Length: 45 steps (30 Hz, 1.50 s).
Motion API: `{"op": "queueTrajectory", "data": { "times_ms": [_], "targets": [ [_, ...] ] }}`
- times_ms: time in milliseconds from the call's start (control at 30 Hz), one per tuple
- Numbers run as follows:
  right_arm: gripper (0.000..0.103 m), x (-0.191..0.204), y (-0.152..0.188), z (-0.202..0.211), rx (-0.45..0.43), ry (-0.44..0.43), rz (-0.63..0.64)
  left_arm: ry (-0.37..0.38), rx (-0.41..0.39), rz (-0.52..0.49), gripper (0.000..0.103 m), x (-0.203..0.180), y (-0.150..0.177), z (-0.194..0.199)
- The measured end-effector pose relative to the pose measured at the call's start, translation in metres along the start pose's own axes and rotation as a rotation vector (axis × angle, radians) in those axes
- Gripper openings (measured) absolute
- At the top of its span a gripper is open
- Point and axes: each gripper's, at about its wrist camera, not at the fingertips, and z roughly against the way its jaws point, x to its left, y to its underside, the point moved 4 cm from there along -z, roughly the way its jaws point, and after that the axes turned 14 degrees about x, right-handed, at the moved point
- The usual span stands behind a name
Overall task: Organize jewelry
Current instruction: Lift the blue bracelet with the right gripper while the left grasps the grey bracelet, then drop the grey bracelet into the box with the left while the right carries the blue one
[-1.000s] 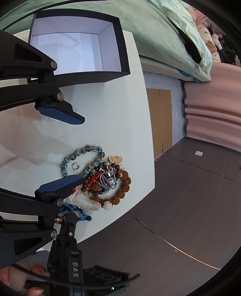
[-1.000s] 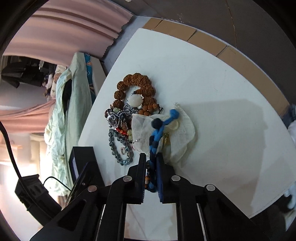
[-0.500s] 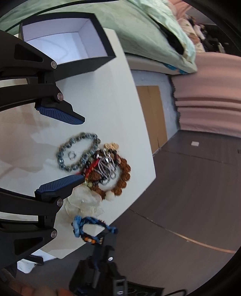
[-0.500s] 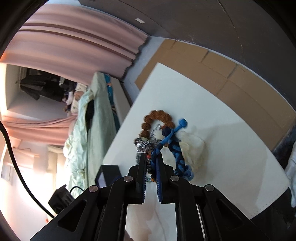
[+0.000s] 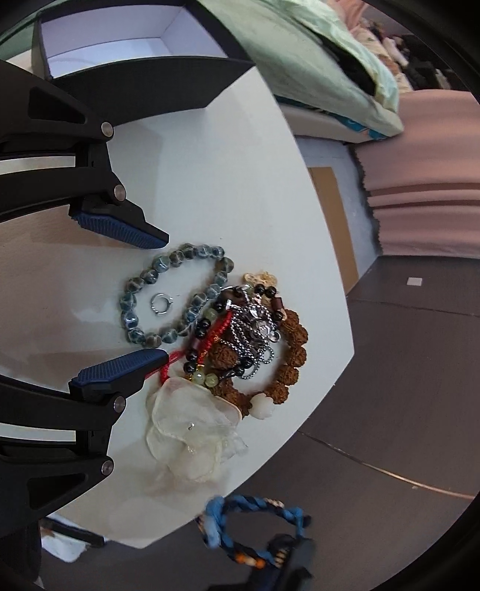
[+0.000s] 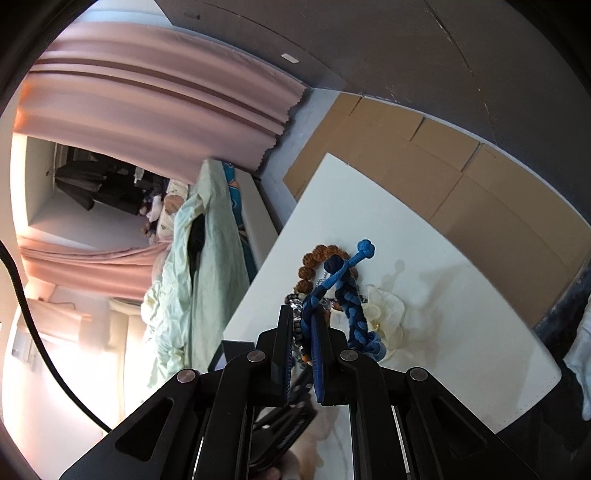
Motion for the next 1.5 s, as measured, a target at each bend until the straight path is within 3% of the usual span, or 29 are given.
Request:
{"op": "queueTrajectory", "data": {
  "times_ms": [67,133,300,400,667,1000,1267,1500],
  "targets": [
    [0.011,0.002,0.002,0.004,-0.007,-0.005,0.014,-0.014,-0.009,-0.016,0.057,-0.002,0.0,-0.001],
    [0.011,0.004,0.002,0.005,-0.011,0.003,0.023,-0.031,-0.019,-0.025,0.032,-0.001,0.0,-0.001],
    [0.011,0.005,0.003,0.002,0.0,0.012,0.026,0.014,0.003,-0.009,0.03,0.006,0.002,0.002],
    [0.011,0.005,0.003,0.003,-0.001,0.019,0.028,0.034,0.0,-0.003,0.009,0.009,0.005,0.008],
    [0.011,0.005,0.011,0.005,-0.006,0.04,0.031,0.062,-0.025,0.032,0.009,0.018,0.014,0.027],
    [0.011,0.01,0.017,0.003,-0.003,0.036,0.053,0.13,-0.135,0.071,0.009,0.031,0.018,0.077],
    [0.011,0.04,0.032,-0.014,0.044,-0.013,0.165,0.153,-0.246,0.116,0.009,0.06,0.023,0.125],
    [0.011,0.076,0.052,-0.036,0.08,-0.04,0.269,0.125,-0.316,0.177,0.009,0.097,0.03,0.155]
  ]
}}
